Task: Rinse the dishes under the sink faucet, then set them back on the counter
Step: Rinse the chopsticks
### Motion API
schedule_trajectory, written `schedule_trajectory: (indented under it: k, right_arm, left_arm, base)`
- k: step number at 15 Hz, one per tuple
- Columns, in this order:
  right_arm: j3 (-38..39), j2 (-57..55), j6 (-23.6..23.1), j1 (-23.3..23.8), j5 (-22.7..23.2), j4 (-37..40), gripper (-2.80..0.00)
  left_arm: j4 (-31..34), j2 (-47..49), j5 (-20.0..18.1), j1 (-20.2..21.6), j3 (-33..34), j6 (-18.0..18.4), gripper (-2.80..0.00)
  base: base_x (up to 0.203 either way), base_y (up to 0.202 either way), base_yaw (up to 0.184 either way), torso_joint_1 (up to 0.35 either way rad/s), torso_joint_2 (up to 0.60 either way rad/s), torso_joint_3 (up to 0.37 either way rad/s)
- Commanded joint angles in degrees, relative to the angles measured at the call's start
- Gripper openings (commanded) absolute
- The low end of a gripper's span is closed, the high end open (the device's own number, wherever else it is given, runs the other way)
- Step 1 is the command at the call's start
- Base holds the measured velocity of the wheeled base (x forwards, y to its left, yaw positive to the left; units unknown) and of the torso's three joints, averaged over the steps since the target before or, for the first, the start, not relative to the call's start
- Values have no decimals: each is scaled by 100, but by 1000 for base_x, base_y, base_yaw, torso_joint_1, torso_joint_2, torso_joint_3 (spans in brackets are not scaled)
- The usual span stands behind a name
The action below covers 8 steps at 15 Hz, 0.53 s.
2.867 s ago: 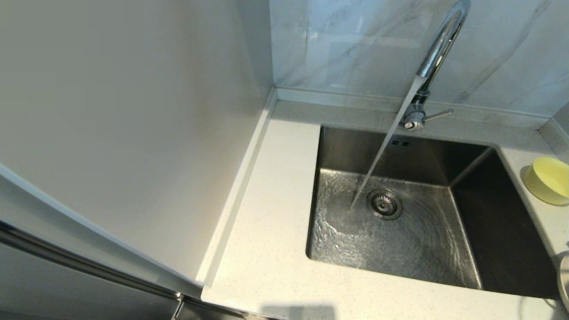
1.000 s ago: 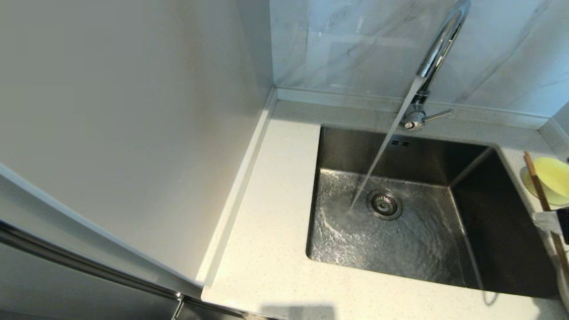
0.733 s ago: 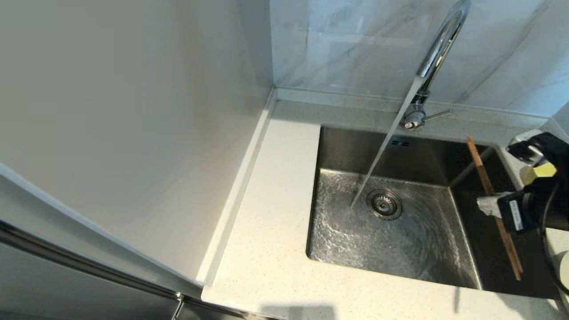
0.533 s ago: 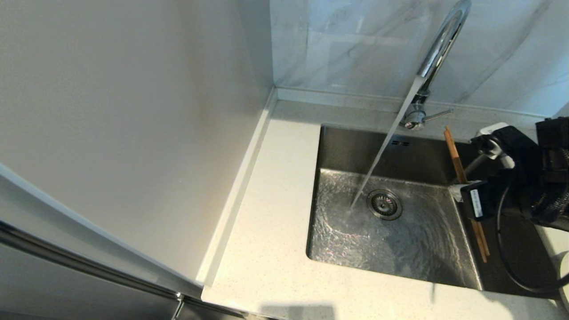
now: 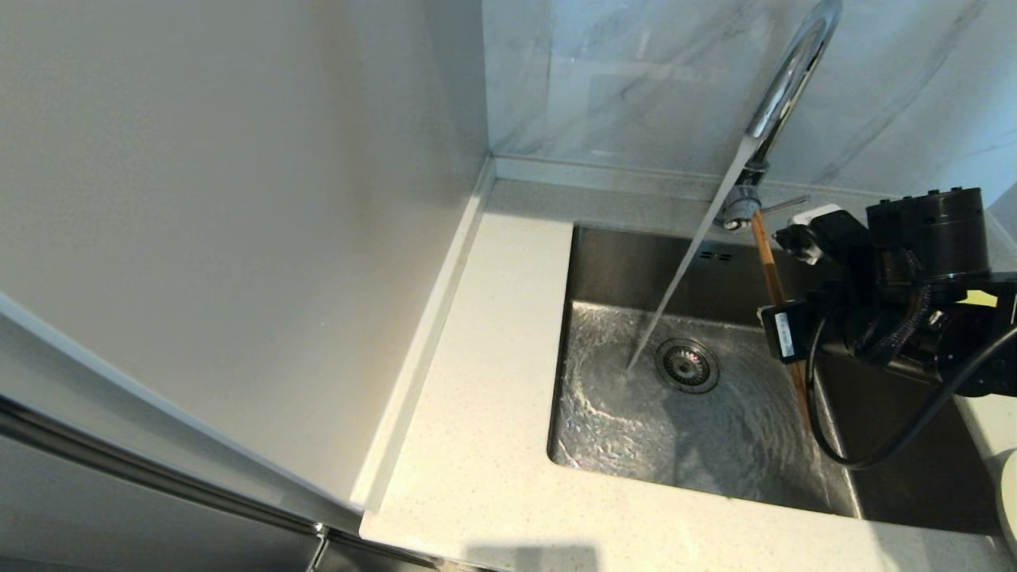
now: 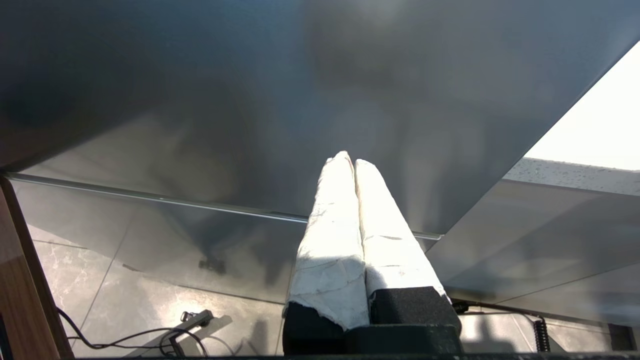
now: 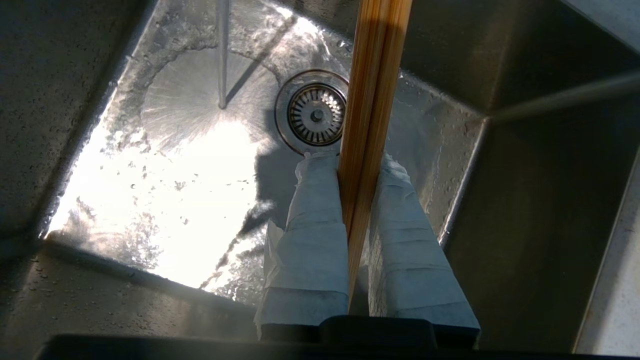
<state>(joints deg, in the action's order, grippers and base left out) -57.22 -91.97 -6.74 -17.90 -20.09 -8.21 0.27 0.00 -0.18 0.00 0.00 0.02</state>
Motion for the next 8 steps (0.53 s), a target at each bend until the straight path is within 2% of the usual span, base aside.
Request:
schedule_trajectory:
  k: [1,5,8]
  right_arm:
    - [-95,-142,-3,-103,-47,-9,-280]
    - [-541,-439,29,-493,-351,-6,-280]
    - [-606,-497,33,-512,-373,3,-280]
  left_arm:
    - [0,0,-8,0,0,-2,-280]
    - [0,0,1,0,0,-2,-280]
    - [0,0,0,0,0,-2,-280]
  base:
    - [0,0,0,0,0,0]
    - [0,0,0,0,0,0]
    - [0,0,0,0,0,0]
